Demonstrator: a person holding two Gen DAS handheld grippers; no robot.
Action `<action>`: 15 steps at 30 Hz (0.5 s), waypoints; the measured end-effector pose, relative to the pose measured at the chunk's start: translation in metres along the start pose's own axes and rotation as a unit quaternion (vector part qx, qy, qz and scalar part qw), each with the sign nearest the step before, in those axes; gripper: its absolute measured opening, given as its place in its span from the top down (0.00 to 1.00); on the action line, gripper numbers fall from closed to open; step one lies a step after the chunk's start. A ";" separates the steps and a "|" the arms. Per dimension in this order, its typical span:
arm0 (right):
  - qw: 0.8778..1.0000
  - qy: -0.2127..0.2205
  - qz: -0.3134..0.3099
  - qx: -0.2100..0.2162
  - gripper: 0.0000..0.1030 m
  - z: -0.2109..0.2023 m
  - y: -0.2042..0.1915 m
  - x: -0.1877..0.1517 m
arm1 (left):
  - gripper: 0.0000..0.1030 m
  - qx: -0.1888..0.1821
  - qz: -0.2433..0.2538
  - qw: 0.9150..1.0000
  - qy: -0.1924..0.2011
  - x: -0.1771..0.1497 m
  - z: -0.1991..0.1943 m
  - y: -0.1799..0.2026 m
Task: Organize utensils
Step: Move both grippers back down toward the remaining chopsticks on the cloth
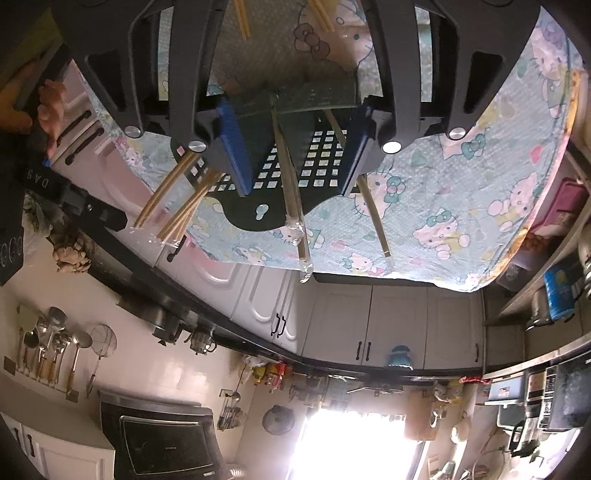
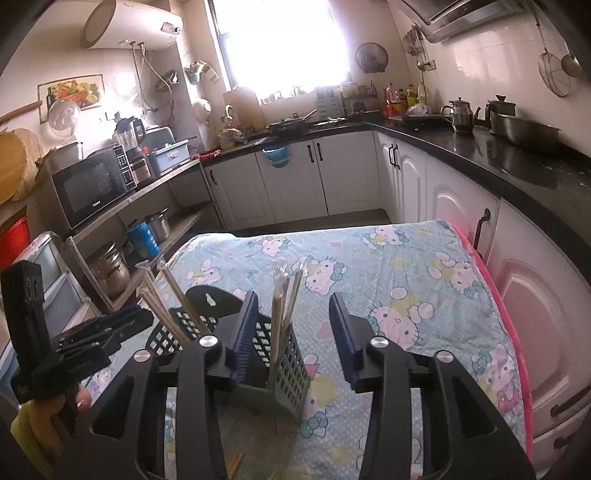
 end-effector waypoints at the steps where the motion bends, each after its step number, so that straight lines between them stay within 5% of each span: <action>1: 1.000 0.000 -0.001 0.000 0.61 -0.002 -0.001 -0.001 | 0.56 0.000 0.000 1.000 0.001 0.000 -0.002 0.001; 15: 1.000 -0.023 -0.018 0.010 0.52 -0.025 -0.012 -0.041 | 0.15 -0.004 -0.006 1.000 0.012 -0.026 -0.039 0.007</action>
Point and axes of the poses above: each gripper's, at about its wrist camera, not at the fingertips, and z roughly the way its jaws point, y to its right, x to its top, the point moved 10 cm from there along z, roughly the way its jaws point, and after that the axes turned 6 degrees about -x, right-handed, at the moved point
